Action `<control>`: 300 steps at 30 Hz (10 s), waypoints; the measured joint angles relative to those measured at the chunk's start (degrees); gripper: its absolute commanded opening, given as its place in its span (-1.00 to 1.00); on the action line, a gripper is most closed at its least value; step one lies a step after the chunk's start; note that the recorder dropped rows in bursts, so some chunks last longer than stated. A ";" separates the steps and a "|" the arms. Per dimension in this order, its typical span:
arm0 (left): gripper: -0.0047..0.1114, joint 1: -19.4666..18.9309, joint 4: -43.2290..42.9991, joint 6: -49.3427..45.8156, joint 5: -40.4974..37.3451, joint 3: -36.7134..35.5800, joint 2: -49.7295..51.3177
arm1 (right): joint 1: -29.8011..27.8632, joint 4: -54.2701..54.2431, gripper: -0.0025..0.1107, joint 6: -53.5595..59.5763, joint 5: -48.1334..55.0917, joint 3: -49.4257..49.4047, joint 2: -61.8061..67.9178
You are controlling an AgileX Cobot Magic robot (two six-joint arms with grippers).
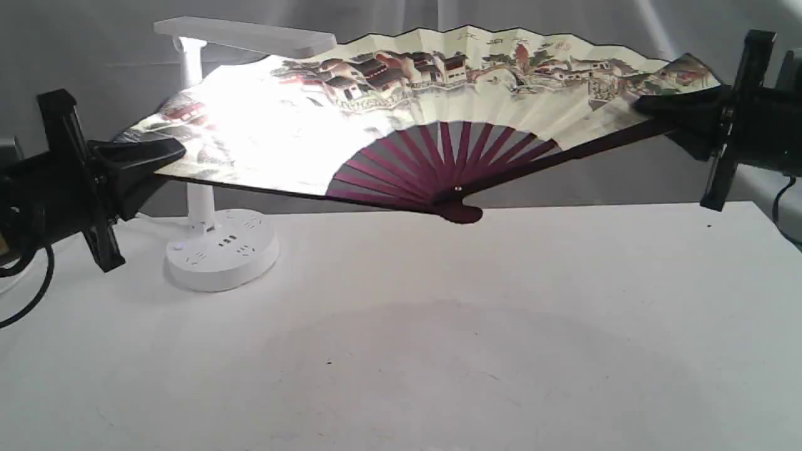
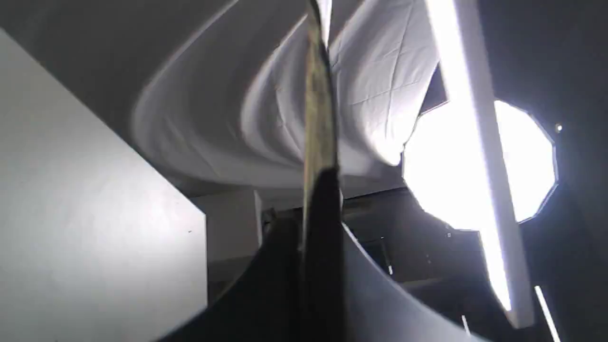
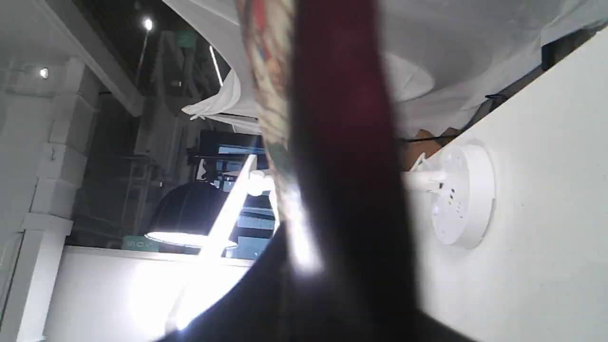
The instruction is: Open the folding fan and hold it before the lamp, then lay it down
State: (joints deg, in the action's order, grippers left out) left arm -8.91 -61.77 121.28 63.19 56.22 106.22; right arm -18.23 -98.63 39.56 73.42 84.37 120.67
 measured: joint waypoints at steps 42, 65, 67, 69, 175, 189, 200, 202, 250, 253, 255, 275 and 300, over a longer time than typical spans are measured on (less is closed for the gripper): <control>-0.90 -0.38 -4.06 -23.44 10.72 -12.32 21.69 | -6.34 6.04 -0.96 21.82 -10.31 -29.41 0.44; 0.62 -1.11 -3.92 -24.01 9.16 -12.32 21.02 | -7.47 8.96 0.72 24.01 -17.34 -29.08 0.22; 0.75 -1.11 -3.92 -24.15 9.29 -12.32 21.02 | -7.47 8.16 0.72 25.19 -15.92 -29.08 0.22; 0.80 -1.34 -4.17 -24.30 9.33 -12.32 21.02 | -7.47 6.97 0.72 26.76 -13.33 -29.08 0.22; -0.92 14.17 -38.40 -1.25 -34.69 -20.01 -21.31 | 25.68 108.55 -0.96 -50.02 -39.90 -19.67 -13.96; -0.92 21.76 -38.85 -34.73 -54.24 -7.82 -21.71 | 25.68 107.99 -0.96 -48.69 -54.06 -26.60 -13.96; -0.92 14.80 8.28 -82.79 -114.47 -0.12 -12.69 | 25.68 107.99 -0.96 -46.71 -54.91 -26.60 -13.96; -0.92 12.16 21.15 -88.28 -119.30 2.86 -10.31 | 25.68 107.89 -0.96 -46.62 -55.01 -26.60 -13.96; -0.92 10.90 60.10 -107.90 -110.48 -18.02 -106.05 | 25.68 106.01 -0.96 -46.20 -61.19 -36.78 -31.64; -0.92 10.90 59.96 -107.90 -109.24 -19.51 -106.05 | 25.68 106.01 -0.96 -46.20 -64.66 -42.67 -41.86; -0.92 10.90 59.88 -107.90 -108.99 -20.99 -106.05 | 25.68 106.01 -0.96 -46.20 -67.31 -47.02 -49.30; -0.92 10.90 59.88 -108.16 -83.48 -43.25 -106.05 | 25.68 105.65 -0.96 -46.20 -61.27 -79.62 -119.99; -0.92 10.90 52.95 -108.45 -69.05 -55.58 -106.05 | 25.68 102.93 -0.96 -45.96 -65.68 -84.14 -117.80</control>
State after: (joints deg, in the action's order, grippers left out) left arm 1.98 -8.82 12.83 -5.86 0.63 0.17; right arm 7.45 4.30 -6.41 7.74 0.23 2.86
